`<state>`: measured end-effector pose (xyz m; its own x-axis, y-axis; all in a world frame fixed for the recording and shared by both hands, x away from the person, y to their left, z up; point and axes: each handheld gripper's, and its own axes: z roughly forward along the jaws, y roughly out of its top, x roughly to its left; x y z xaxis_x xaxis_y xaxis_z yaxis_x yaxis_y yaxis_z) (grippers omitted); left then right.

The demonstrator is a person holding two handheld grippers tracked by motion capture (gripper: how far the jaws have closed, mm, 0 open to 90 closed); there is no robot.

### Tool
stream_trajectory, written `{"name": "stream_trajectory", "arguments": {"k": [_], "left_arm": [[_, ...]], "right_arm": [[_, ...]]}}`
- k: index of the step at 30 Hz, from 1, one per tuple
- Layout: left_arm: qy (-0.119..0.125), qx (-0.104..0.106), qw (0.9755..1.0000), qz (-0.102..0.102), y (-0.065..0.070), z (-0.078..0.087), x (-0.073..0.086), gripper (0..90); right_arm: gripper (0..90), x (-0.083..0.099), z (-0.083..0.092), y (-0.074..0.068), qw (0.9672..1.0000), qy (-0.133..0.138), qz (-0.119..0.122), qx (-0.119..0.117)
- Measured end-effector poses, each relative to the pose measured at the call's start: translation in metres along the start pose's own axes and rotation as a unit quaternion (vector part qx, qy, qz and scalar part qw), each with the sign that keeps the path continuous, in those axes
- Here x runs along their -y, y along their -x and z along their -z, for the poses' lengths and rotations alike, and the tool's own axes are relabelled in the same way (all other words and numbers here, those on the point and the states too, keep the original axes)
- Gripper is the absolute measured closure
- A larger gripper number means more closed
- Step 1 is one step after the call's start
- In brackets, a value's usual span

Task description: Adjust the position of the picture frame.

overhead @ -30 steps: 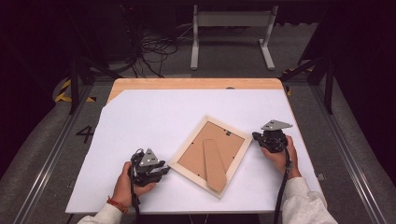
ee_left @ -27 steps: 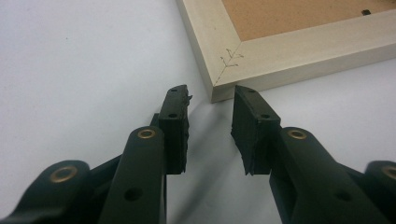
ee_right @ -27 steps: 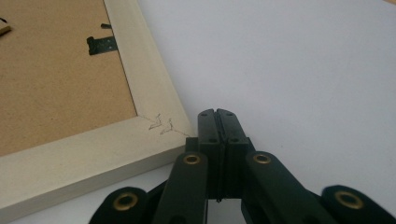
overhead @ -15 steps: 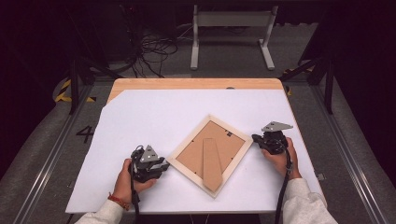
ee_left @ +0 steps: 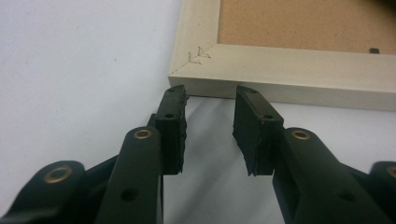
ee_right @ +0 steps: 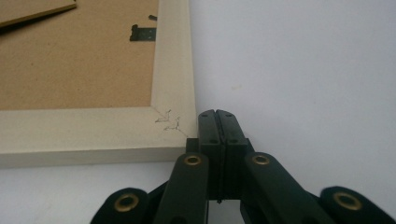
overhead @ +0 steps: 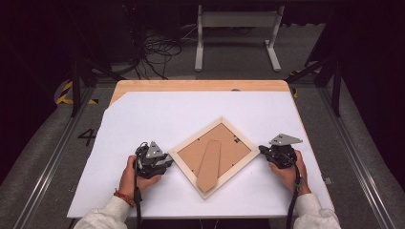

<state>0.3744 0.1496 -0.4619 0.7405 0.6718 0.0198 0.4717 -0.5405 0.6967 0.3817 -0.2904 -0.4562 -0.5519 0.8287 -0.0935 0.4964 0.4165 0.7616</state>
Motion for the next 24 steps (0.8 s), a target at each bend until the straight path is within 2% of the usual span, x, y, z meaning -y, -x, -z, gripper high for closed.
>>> {"name": "stream_trajectory", "arguments": {"k": [3,5,8,13,14,17,24], "left_arm": [[0.000,0.001,1.0000,-0.002,-0.002,-0.003,-0.003,73.2],[-0.001,0.003,1.0000,-0.005,-0.004,-0.005,-0.005,82.3],[-0.001,0.003,1.0000,-0.009,-0.007,-0.007,-0.008,88.4],[-0.004,0.004,1.0000,-0.005,-0.014,-0.010,-0.012,89.7],[-0.003,0.007,1.0000,0.001,-0.016,-0.011,-0.013,89.7],[-0.001,-0.003,1.0000,0.006,-0.020,-0.014,-0.015,89.7],[-0.002,-0.002,1.0000,0.005,-0.019,-0.014,-0.015,89.7]], "right_arm": [[90.0,0.003,0.004,-0.006,1.0000,0.000,0.002,0.003],[90.0,0.006,0.008,-0.011,1.0000,-0.001,-0.002,0.004],[90.0,0.009,0.012,-0.017,1.0000,-0.002,-0.001,-0.001],[90.0,0.012,0.017,-0.028,1.0000,-0.004,0.001,-0.003],[90.0,0.013,0.018,-0.030,1.0000,-0.004,0.002,-0.006],[90.0,0.015,0.021,-0.038,0.9999,-0.005,0.006,-0.012],[90.0,0.019,0.028,-0.051,0.9993,-0.007,0.019,-0.030]]}}
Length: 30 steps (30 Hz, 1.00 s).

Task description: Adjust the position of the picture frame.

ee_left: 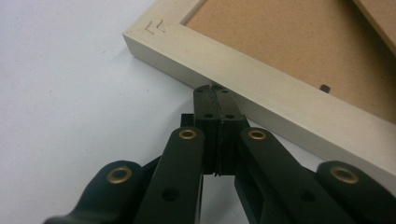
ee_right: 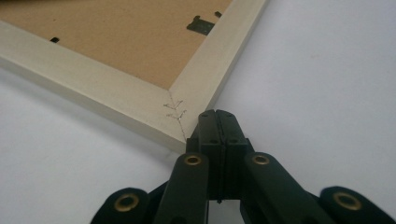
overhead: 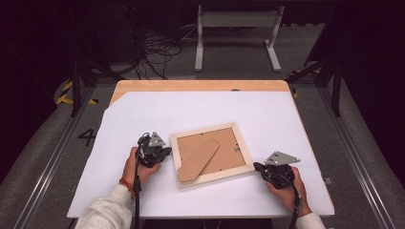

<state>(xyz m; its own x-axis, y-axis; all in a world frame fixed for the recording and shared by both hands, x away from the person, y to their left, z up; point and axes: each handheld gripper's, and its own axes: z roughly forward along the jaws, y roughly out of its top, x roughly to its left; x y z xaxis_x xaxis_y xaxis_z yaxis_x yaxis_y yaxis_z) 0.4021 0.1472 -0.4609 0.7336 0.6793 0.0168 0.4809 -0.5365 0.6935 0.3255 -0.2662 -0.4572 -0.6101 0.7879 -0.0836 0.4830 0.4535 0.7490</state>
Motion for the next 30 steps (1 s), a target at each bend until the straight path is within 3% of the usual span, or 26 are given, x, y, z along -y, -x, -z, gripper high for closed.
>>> {"name": "stream_trajectory", "arguments": {"k": [7,12,23,26,30], "left_arm": [[-0.013,0.042,0.9990,-0.009,0.008,0.009,0.006,89.7],[-0.013,0.034,0.9992,-0.013,0.012,0.009,0.006,89.2],[-0.008,0.050,0.9986,-0.014,0.001,-0.001,-0.003,89.5],[-0.006,0.039,0.9991,-0.013,-0.001,-0.005,-0.007,89.5],[-0.003,0.041,0.9991,-0.007,-0.006,-0.010,-0.011,89.5]], "right_arm": [[90.0,0.005,0.007,-0.007,1.0000,-0.002,0.008,-0.005],[90.0,0.009,0.012,-0.009,0.9998,-0.002,0.010,-0.016],[90.0,0.013,0.017,-0.012,0.9992,-0.005,0.025,-0.030],[90.0,0.013,0.017,-0.013,0.9990,-0.006,0.027,-0.036],[90.0,0.010,0.017,-0.016,0.9983,-0.014,0.034,-0.044]]}}
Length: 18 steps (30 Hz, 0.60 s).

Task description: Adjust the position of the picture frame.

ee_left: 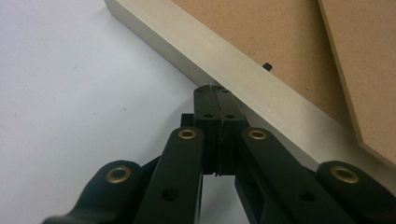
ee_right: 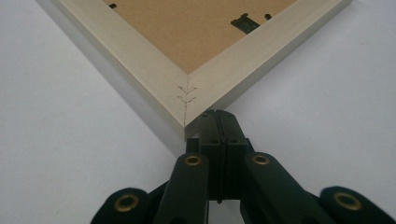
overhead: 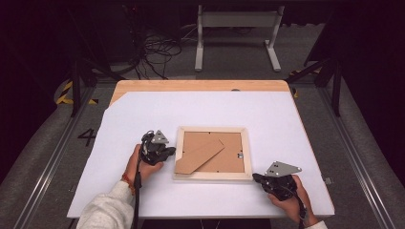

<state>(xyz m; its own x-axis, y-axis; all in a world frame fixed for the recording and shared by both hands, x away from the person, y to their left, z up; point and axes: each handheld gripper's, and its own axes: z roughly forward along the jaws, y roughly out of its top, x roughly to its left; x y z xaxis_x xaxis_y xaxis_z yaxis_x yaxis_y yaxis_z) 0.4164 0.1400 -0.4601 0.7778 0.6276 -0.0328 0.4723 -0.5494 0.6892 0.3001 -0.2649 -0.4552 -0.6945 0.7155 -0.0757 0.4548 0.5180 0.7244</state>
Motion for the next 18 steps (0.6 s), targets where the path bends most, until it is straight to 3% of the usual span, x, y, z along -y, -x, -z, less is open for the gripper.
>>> {"name": "stream_trajectory", "arguments": {"k": [5,8,18], "left_arm": [[-0.004,-0.004,1.0000,-0.001,-0.0031,-0.0028,-0.0044,89.6],[-0.007,-0.026,0.9995,-0.013,-0.0001,-0.0049,-0.0078,89.5],[0.002,-0.012,0.9999,0.003,0.0006,-0.0020,-0.0022,87.6]], "right_arm": [[90.0,-0.0013,-0.0005,-0.0008,0.9999,-0.002,-0.007,-0.014],[90.0,-0.0011,-0.0006,-0.0019,0.9998,-0.001,-0.006,-0.019],[90.0,0.0001,-0.0011,0.0009,0.9996,0.004,-0.004,-0.028]]}}
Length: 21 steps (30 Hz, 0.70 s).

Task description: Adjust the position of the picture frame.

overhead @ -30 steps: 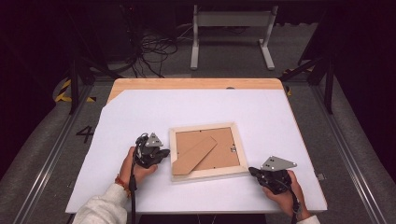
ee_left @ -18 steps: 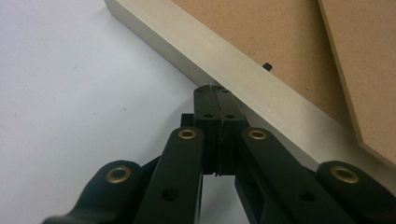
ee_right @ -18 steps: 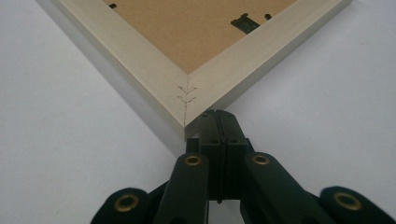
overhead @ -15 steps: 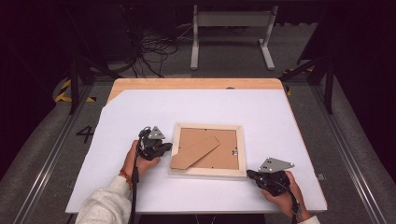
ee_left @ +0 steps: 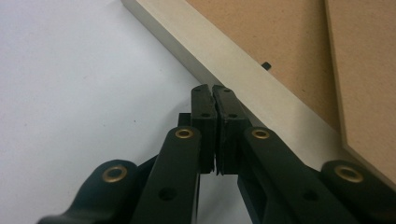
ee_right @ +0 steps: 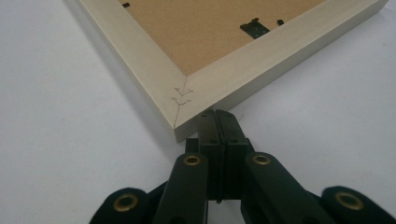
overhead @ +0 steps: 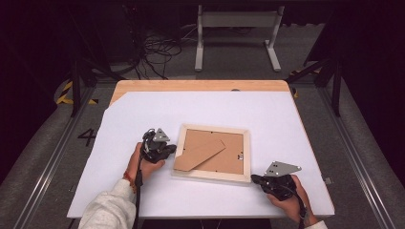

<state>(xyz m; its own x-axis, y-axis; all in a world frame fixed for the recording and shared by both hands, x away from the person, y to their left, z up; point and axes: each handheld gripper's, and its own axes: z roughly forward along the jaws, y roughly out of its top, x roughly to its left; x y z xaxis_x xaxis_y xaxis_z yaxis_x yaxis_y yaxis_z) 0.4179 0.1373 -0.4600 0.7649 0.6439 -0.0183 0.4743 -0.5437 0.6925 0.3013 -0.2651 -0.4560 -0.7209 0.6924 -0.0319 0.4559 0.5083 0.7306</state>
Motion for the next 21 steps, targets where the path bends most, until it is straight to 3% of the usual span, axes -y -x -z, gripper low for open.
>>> {"name": "stream_trajectory", "arguments": {"k": [14,15,21], "left_arm": [[-0.001,0.013,0.9999,-0.011,-0.0029,0.0009,0.0005,86.6],[-0.001,0.010,0.9999,-0.013,-0.0031,0.0014,0.0005,82.5],[0.004,0.019,0.9996,-0.019,-0.0010,0.0084,-0.0006,78.3]], "right_arm": [[88.4,0.0023,0.0001,0.0011,0.9999,0.009,-0.010,0.000],[86.8,0.0028,0.0004,0.0002,0.9999,0.011,-0.009,0.004],[80.0,0.0057,0.0031,-0.0015,0.9998,0.016,-0.009,0.006]]}}
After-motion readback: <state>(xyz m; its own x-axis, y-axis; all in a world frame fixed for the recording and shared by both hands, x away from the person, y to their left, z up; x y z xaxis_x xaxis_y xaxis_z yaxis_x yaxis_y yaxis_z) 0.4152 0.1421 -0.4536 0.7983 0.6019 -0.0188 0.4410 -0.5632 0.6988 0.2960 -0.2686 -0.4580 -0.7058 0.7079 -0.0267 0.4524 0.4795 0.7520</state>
